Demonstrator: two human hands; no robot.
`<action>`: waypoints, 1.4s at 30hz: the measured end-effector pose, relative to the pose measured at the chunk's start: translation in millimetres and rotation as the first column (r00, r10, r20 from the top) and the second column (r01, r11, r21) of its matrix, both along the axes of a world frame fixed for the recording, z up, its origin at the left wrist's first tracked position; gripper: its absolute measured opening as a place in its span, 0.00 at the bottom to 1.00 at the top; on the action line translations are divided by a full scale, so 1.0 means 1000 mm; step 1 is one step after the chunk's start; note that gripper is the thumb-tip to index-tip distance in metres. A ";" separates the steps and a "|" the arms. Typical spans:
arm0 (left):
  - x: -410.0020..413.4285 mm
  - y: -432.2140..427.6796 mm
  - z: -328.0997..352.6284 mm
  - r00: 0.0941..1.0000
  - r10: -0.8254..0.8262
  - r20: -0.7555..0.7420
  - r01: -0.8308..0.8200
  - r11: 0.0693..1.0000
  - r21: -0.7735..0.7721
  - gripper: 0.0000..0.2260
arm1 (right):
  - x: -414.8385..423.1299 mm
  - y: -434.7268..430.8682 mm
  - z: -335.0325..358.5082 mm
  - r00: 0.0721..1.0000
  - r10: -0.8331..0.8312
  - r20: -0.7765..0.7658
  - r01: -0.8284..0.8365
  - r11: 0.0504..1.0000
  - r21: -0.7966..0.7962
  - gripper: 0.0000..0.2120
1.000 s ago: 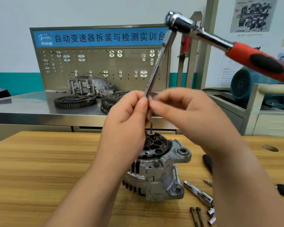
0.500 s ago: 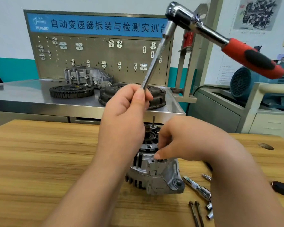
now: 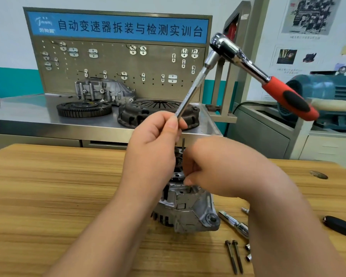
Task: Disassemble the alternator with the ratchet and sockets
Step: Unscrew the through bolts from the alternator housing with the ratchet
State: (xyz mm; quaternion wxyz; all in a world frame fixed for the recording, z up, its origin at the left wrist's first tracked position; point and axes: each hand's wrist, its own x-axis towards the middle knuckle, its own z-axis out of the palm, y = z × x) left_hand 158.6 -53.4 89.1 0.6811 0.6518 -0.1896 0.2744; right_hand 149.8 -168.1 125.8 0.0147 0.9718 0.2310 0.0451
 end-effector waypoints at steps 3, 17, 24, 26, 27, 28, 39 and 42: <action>0.001 0.004 0.001 1.000 -0.001 0.012 0.001 1.000 -0.022 0.14 | -0.003 -0.010 0.007 0.997 0.009 0.083 -0.022 0.987 0.156 0.04; -0.007 -0.006 0.000 0.988 -0.148 -0.034 0.146 0.988 -0.057 0.19 | -0.005 -0.101 -0.017 0.963 -0.145 -0.229 0.206 0.941 0.269 0.05; -0.011 -0.009 -0.001 0.965 -0.229 -0.129 0.216 0.970 -0.109 0.17 | -0.006 -0.115 -0.105 0.903 -0.236 -0.359 0.348 0.891 0.291 0.04; -0.012 -0.007 -0.001 0.961 -0.244 -0.128 0.230 0.966 -0.118 0.16 | -0.006 -0.114 -0.113 0.902 -0.266 -0.340 0.374 0.876 0.305 0.02; -0.013 -0.005 0.000 0.960 -0.249 -0.126 0.234 0.964 -0.125 0.16 | -0.006 -0.113 -0.114 0.903 -0.282 -0.325 0.381 0.874 0.301 0.02; -0.013 -0.003 0.000 0.960 -0.251 -0.125 0.235 0.963 -0.131 0.16 | -0.006 -0.112 -0.116 0.904 -0.292 -0.311 0.382 0.879 0.286 0.03; -0.012 0.011 0.007 0.965 -0.247 -0.087 0.237 0.965 -0.108 0.16 | -0.004 -0.107 -0.131 0.912 -0.330 -0.244 0.379 0.905 0.194 0.06; -0.013 0.009 0.005 0.964 -0.251 -0.087 0.245 0.966 -0.078 0.16 | -0.006 -0.108 -0.130 0.919 -0.314 -0.239 0.369 0.899 0.238 0.08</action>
